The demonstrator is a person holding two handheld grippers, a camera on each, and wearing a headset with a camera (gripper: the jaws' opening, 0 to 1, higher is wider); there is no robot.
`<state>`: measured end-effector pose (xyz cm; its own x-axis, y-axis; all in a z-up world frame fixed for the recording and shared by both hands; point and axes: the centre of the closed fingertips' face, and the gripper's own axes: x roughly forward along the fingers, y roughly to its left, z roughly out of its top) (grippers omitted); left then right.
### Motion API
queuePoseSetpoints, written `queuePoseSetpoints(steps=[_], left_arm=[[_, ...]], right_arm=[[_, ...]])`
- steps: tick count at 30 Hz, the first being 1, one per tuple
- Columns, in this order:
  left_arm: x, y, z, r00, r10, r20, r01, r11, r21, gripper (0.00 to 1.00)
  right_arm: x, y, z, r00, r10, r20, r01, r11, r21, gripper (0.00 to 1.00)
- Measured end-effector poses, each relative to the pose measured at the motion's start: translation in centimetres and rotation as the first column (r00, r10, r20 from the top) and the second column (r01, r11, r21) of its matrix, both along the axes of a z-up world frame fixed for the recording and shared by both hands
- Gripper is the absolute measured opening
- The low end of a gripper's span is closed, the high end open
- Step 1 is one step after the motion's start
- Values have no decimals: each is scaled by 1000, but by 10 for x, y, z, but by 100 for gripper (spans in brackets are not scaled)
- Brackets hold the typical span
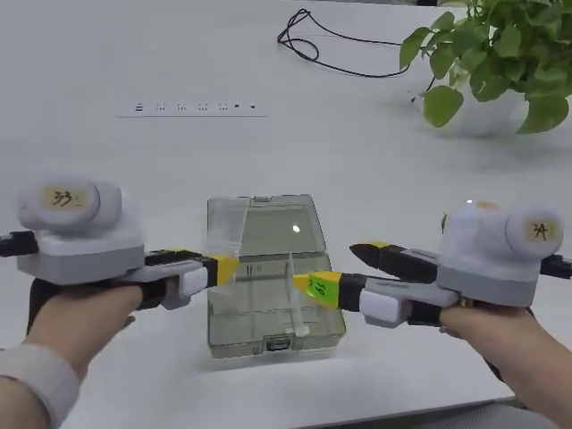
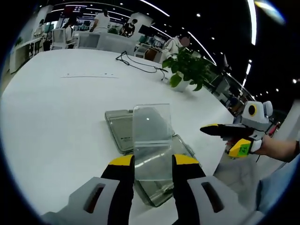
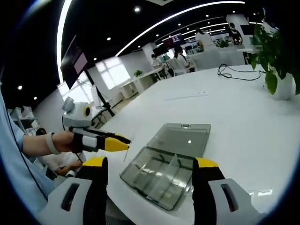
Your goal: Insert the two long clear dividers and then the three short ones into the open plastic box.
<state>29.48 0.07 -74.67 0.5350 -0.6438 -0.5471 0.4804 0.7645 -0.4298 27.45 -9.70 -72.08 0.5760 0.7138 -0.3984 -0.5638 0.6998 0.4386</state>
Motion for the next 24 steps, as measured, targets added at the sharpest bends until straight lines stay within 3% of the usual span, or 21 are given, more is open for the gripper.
queuePoseSetpoints(steps=[5,11,21,24], left_arm=[[-8,-11,5,999,-15,31,15,1000,-3,30],[-14,-20,8,999,-18,48,19,1000,-22,30],[-16,-32,13,997,-20,76,23,999,-42,30],[-15,-34,15,996,-27,83,30,999,-40,30]], right_arm=[[3,16,7,1000,8,-28,-5,997,75,71],[10,29,12,999,21,-37,-17,995,94,66],[16,41,13,995,48,-93,-38,994,104,31],[18,43,11,992,43,-122,-31,994,103,27]])
